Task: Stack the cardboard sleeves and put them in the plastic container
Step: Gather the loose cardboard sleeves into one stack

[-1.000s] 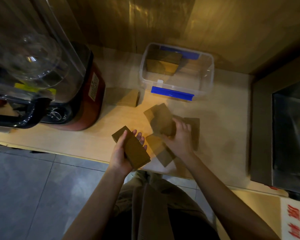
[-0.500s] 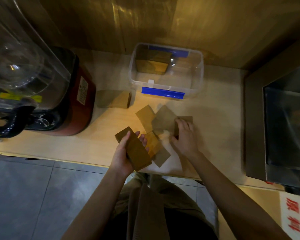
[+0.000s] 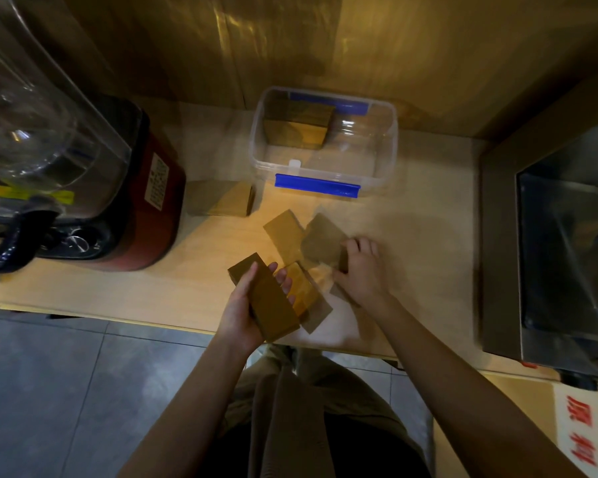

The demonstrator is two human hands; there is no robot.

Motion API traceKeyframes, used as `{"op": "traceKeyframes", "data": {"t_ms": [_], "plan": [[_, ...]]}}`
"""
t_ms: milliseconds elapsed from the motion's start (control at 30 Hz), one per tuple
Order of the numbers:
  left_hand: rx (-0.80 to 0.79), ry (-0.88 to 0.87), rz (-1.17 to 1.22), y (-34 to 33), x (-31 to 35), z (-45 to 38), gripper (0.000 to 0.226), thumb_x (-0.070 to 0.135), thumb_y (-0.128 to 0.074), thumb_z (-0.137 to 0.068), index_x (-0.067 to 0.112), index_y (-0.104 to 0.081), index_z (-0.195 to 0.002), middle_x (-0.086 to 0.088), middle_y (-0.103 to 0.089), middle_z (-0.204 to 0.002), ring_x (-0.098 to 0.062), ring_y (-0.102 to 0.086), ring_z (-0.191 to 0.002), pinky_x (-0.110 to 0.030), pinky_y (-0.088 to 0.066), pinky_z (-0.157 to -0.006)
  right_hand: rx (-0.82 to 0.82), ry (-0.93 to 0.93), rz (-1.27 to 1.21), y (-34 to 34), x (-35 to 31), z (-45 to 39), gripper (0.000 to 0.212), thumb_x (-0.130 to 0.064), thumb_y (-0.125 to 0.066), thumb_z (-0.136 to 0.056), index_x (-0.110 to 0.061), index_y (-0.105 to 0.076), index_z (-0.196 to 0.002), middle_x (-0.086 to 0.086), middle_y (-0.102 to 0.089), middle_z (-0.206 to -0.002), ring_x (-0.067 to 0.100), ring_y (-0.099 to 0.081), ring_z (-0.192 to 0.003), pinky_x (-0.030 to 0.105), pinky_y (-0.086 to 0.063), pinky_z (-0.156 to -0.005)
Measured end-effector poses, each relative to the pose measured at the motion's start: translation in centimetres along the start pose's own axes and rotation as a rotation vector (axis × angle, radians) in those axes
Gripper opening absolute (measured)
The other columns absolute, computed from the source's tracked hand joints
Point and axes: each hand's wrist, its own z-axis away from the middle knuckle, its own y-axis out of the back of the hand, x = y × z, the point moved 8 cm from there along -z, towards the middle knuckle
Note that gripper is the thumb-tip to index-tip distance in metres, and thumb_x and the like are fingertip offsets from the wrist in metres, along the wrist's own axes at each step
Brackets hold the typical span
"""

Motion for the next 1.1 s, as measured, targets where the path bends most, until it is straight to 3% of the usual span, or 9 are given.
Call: {"op": "traceKeyframes", "data": {"t_ms": [167, 367, 500, 600, 667, 800, 933, 1100], "plan": [[0.007, -0.004, -0.018, -0.5, 0.0, 0.2, 0.043, 0.043, -0.063, -0.067, 0.018, -0.064, -0.102, -0.001, -0.072, -0.086, -0.015, -0.068, -0.080, -0.034, -0.048, -0.083, 0.089, -0.002, -0.066, 1.1, 0.0, 0.5, 0.053, -0.029, -0.070, -0.070, -0.008, -0.054, -0.116, 0.016, -0.055, -0.121, 0.035, -0.043, -0.114, 0.043, -0.032, -0.096], [-0.034, -0.018, -0.039, -1.4, -0.2, 0.4, 0.051, 0.049, -0.062, -0.065, 0.019, -0.063, -0.107, -0.002, -0.073, -0.094, -0.015, -0.069, -0.086, -0.033, -0.055, -0.079, 0.308, -0.002, -0.419, 4.9, -1.6, 4.3, 0.052, -0.026, -0.077, -0.064, -0.009, -0.060, -0.110, 0.012, -0.061, -0.110, 0.030, -0.051, -0.106, 0.041, -0.045, -0.089], [-0.118, -0.051, -0.131, -2.9, -0.4, 1.0, 0.049, 0.057, -0.058, -0.064, 0.024, -0.068, -0.099, -0.004, -0.071, -0.097, -0.020, -0.068, -0.088, -0.040, -0.053, -0.083, 0.225, -0.025, -0.632, 5.0, -4.2, 7.6, 0.052, -0.030, -0.078, -0.064, -0.018, -0.058, -0.111, -0.006, -0.051, -0.105, 0.024, -0.053, -0.103, 0.040, -0.050, -0.083], [-0.197, -0.075, -0.212, -3.9, -0.7, 1.4, 0.060, 0.064, -0.072, -0.045, 0.029, -0.072, -0.094, -0.004, -0.075, -0.096, -0.022, -0.070, -0.090, -0.039, -0.058, -0.074, 0.102, -0.053, -0.721, 3.9, -5.9, 9.5, 0.050, -0.027, -0.077, -0.067, -0.023, -0.055, -0.112, -0.003, -0.051, -0.111, 0.021, -0.049, -0.106, 0.036, -0.047, -0.086], [-0.224, -0.054, -0.183, -4.1, -1.1, 1.3, 0.068, 0.062, -0.077, -0.038, 0.025, -0.072, -0.096, -0.002, -0.075, -0.096, -0.019, -0.069, -0.091, -0.038, -0.057, -0.077, 0.041, -0.035, -0.720, 3.1, -6.7, 10.3, 0.051, -0.029, -0.076, -0.068, -0.023, -0.053, -0.113, 0.001, -0.051, -0.120, 0.019, -0.048, -0.109, 0.035, -0.048, -0.089], [-0.313, -0.055, -0.129, -4.8, -1.6, 1.1, 0.057, 0.057, -0.076, -0.050, 0.021, -0.071, -0.093, 0.003, -0.071, -0.091, -0.011, -0.066, -0.091, -0.032, -0.052, -0.088, 0.032, -0.014, -0.656, 2.6, -7.2, 10.8, 0.049, -0.034, -0.072, -0.067, -0.020, -0.056, -0.110, 0.002, -0.051, -0.119, 0.016, -0.047, -0.109, 0.038, -0.048, -0.092], [-0.292, -0.032, -0.102, -3.8, -1.9, 0.7, 0.053, 0.052, -0.076, -0.054, 0.020, -0.069, -0.096, 0.003, -0.070, -0.092, -0.012, -0.064, -0.093, -0.031, -0.053, -0.089, 0.025, 0.005, -0.609, 2.2, -7.1, 11.0, 0.049, -0.037, -0.070, -0.067, -0.017, -0.058, -0.110, 0.004, -0.053, -0.119, 0.018, -0.048, -0.109, 0.037, -0.047, -0.092], [-0.123, 0.011, -0.070, -1.8, -2.2, 0.6, 0.036, 0.047, -0.060, -0.071, 0.018, -0.067, -0.091, 0.002, -0.069, -0.081, -0.011, -0.066, -0.079, -0.029, -0.058, -0.074, -0.176, 0.031, -0.580, 0.3, -7.4, 11.1, 0.045, -0.036, -0.069, -0.076, -0.018, -0.055, -0.115, 0.004, -0.049, -0.126, 0.018, -0.044, -0.115, 0.035, -0.045, -0.095]]}}
